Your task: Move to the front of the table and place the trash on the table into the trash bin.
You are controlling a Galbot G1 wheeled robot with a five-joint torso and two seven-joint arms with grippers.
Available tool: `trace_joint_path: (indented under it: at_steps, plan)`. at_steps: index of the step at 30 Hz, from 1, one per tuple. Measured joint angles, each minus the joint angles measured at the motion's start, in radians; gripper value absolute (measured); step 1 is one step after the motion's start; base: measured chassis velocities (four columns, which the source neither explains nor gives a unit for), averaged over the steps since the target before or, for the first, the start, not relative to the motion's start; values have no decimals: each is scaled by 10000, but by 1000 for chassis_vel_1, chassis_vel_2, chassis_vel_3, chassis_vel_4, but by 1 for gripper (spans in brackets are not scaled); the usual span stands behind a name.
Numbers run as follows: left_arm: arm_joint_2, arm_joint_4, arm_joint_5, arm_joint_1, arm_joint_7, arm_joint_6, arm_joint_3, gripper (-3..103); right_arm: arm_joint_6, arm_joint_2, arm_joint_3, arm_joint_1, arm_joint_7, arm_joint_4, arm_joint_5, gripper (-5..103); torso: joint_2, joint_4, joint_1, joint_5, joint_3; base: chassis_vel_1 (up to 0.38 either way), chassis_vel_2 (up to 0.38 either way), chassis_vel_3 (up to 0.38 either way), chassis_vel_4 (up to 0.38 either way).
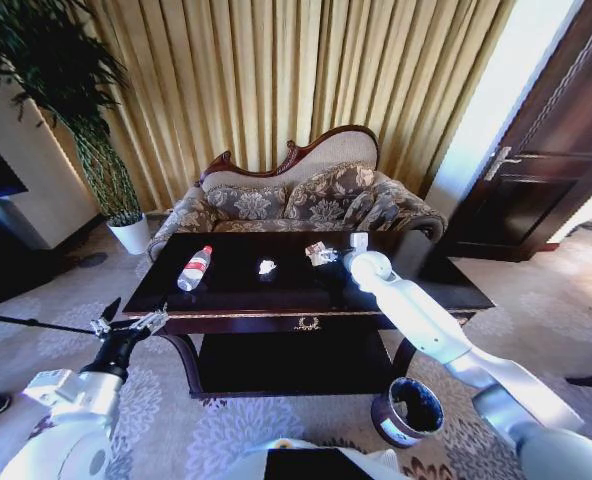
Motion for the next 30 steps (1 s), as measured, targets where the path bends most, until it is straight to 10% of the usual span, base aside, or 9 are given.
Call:
trace_joint_path:
  at_steps: [13, 30]
  plan:
    - [-22, 0, -21, -13, 2, -60, -86, 100, 44, 144, -75, 3, -39, -47, -47, 101, 1, 0, 0, -1, 0, 0, 0, 0, 0]
    - [-21, 0, -23, -26, 12, -177, -124, 100, 124, 251, -10, -174, -87, -67, -180, 40, 0, 1, -1, -1, 0, 0, 0, 0, 0]
